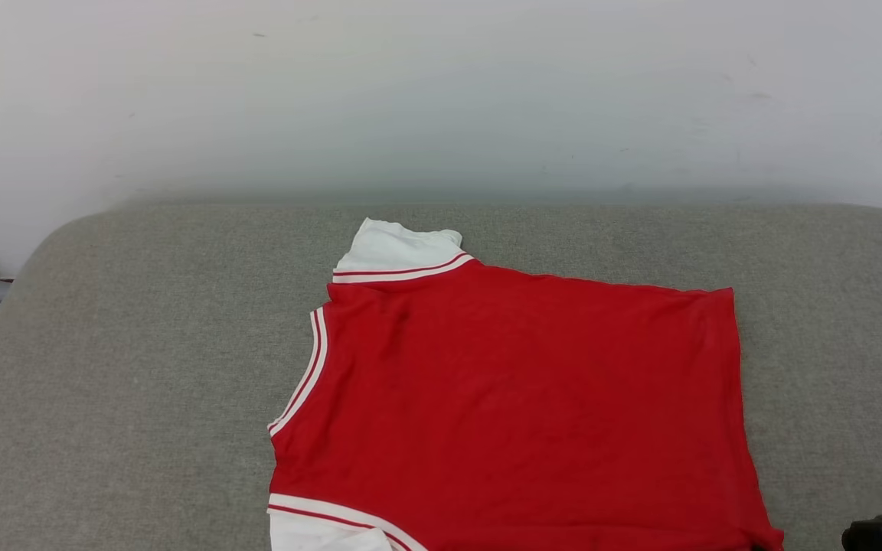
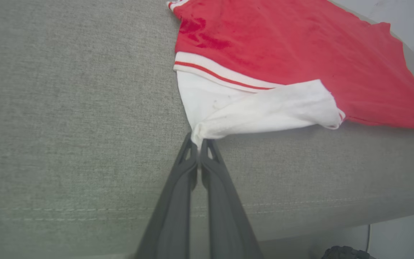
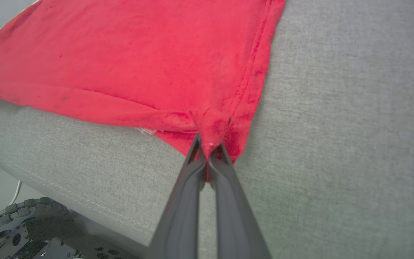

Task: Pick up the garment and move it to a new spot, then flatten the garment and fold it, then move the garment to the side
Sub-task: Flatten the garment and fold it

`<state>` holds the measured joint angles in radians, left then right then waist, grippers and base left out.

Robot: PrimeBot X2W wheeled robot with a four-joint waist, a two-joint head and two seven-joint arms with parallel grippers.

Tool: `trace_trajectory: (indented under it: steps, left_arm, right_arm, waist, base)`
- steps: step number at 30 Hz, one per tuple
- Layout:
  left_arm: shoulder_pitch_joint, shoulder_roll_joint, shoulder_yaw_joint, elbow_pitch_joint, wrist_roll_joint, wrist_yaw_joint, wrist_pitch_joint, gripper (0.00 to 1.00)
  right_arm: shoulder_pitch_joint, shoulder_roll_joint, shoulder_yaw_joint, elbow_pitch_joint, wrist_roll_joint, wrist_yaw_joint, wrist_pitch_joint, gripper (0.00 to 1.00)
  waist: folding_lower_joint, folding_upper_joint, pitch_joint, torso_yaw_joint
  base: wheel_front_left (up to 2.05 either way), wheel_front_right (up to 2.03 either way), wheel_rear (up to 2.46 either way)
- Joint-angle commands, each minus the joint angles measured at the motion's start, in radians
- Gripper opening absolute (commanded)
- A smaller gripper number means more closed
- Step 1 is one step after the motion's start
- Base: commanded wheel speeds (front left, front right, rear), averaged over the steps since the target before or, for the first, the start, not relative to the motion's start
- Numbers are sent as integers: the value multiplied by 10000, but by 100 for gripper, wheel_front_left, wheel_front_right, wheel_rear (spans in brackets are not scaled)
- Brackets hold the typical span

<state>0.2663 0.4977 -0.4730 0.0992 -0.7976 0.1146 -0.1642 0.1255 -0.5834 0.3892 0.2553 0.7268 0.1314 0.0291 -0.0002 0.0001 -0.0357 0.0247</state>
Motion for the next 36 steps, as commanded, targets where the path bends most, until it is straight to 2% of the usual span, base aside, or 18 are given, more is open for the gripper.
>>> trace_trajectory:
  steps: [1, 9, 18, 26, 36]
  left_arm:
    - [17, 71, 19, -22, 85, 16, -75, 0]
    - [-1767, 351, -218, -2, 964, -351, 14, 0]
    - [-4867, 635, -338, 651, 1644, -1255, 584, 0]
    - [-7296, 553, -435, 2237, 1866, -2025, 731, 0]
    - [-8618, 402, -1075, 4440, 1768, -2404, 486, 0]
  right_arm:
    - [69, 67, -103, -93, -71, -15, 63, 0]
    - [-423, 293, -684, -636, -336, -13, 513, 0]
    - [-1362, 520, -1039, -1166, -336, -13, 908, 0]
    - [-2593, 792, -929, -1099, -373, -12, 1133, 0]
    - [-4427, 1012, -256, -3, -668, -12, 1334, 0]
  waist:
    - [2, -1, 12, -9]
    - [2, -1, 230, -104]
    - [2, -1, 1123, -536]
    - [2, -1, 2131, -976]
    - [2, -1, 3126, -1251]
  base:
    - [0, 0, 0]
    - [0, 0, 0]
    - [0, 0, 0]
    - [0, 0, 0]
    - [0, 0, 0]
